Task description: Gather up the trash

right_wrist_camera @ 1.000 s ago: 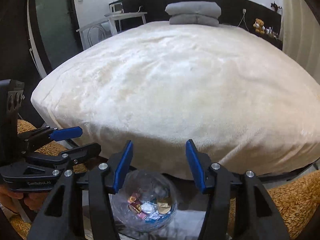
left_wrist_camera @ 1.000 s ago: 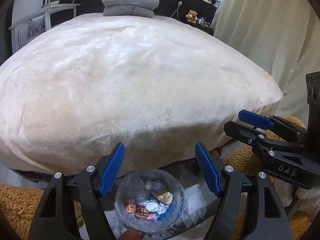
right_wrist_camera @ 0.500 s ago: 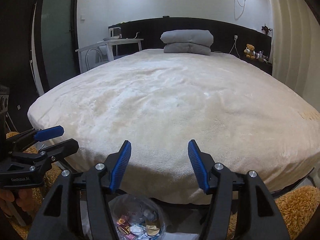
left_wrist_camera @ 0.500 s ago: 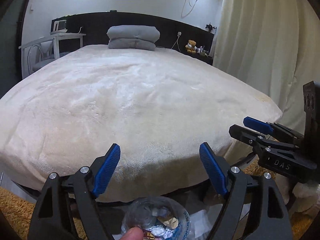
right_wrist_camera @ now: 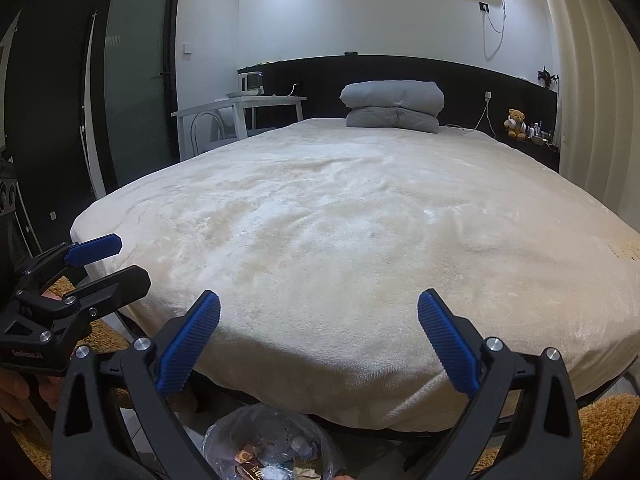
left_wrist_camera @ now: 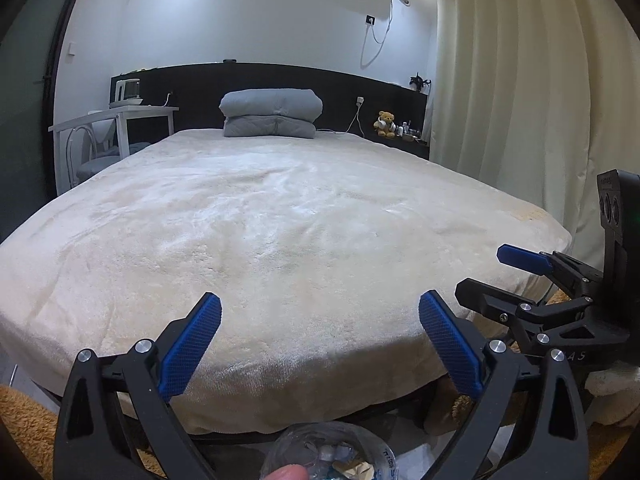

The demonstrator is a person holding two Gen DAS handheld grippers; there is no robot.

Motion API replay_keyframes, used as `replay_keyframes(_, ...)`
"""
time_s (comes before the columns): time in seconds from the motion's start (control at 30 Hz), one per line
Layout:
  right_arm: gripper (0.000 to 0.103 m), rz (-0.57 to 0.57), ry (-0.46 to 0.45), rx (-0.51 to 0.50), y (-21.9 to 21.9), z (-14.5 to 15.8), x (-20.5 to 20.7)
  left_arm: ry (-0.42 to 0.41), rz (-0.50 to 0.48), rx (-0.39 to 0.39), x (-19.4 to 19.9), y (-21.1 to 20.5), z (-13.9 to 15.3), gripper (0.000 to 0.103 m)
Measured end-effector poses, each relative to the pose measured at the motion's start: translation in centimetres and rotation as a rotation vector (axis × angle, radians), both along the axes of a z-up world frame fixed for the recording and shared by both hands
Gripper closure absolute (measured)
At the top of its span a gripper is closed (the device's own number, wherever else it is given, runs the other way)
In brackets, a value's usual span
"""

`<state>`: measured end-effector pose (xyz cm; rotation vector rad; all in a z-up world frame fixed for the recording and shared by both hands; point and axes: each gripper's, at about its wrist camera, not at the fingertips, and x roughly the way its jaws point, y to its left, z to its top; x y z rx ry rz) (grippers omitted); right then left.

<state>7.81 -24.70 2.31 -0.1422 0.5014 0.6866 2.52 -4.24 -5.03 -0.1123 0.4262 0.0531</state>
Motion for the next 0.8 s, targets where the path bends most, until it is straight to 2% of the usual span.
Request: replay_keyframes(0.8, 0.005, -0.034, -0.013, -0.001, -0.2, 0.13, 0.32, 0.009, 0.021, 0.018, 0.12, 0.01, -0.17, 0.006)
